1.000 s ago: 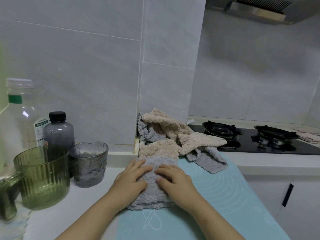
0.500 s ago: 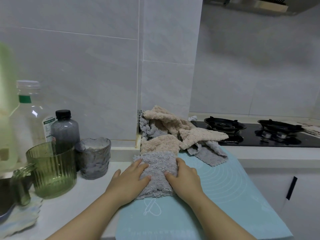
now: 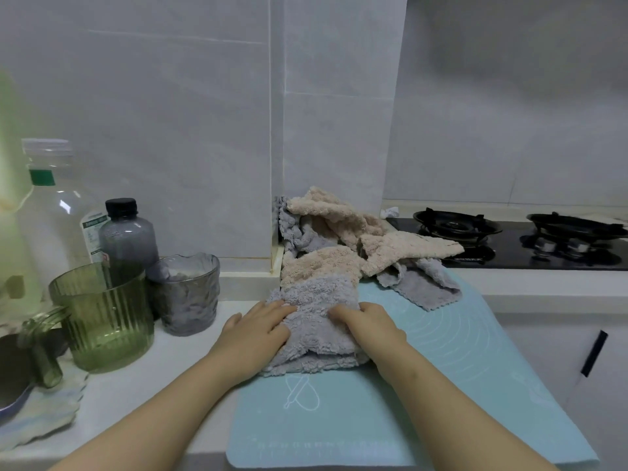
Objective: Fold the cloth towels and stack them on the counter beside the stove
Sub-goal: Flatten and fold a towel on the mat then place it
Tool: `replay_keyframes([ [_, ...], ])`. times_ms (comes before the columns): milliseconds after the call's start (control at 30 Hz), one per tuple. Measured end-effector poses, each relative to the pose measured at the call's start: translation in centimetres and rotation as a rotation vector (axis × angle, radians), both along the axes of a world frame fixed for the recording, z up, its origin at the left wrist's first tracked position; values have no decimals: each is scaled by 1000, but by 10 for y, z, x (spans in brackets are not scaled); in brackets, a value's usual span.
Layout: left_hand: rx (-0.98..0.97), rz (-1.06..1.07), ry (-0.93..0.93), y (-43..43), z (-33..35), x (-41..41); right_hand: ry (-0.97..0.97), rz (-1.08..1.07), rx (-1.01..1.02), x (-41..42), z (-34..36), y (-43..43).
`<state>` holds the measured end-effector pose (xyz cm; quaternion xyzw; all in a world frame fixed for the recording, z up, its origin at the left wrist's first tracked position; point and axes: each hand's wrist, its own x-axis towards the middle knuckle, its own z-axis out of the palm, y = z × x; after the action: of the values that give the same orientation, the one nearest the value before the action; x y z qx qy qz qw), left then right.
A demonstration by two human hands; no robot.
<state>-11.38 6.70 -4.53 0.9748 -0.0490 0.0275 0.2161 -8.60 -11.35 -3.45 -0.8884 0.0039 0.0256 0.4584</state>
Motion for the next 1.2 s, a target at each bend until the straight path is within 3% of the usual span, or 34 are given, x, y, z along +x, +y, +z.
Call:
replay_keyframes([
  [133, -57, 10, -31, 2, -6, 2, -64, -16, -157, -1, -4, 3],
  [300, -83, -15, -14, 5, -7, 2, -58, -8, -146, -4, -2, 2],
  [433, -106, -37, 59, 5, -1, 0, 82, -27, 203, -12, 18, 3],
  [533, -352, 7, 167, 5, 18, 2, 198, 29, 441, -15, 44, 3],
  [600, -535, 10, 128, 1, 36, 3, 308, 51, 642, -13, 62, 2],
  [700, -937, 71, 126, -11, 65, 12, 409, 65, 903, -8, 94, -5],
  [800, -1233, 111, 313, -25, 90, 26, 411, 83, 1061, -6, 122, -25],
  [900, -1409, 41, 494, -49, 109, 37, 389, -6, 1105, -9, 141, -55],
  [1100, -1171, -79, 483, -137, 123, 59, 349, -356, 805, -15, 130, -134],
  [1200, -1105, -93, 559, -193, 124, 66, 311, -449, 785, -19, 127, -184],
])
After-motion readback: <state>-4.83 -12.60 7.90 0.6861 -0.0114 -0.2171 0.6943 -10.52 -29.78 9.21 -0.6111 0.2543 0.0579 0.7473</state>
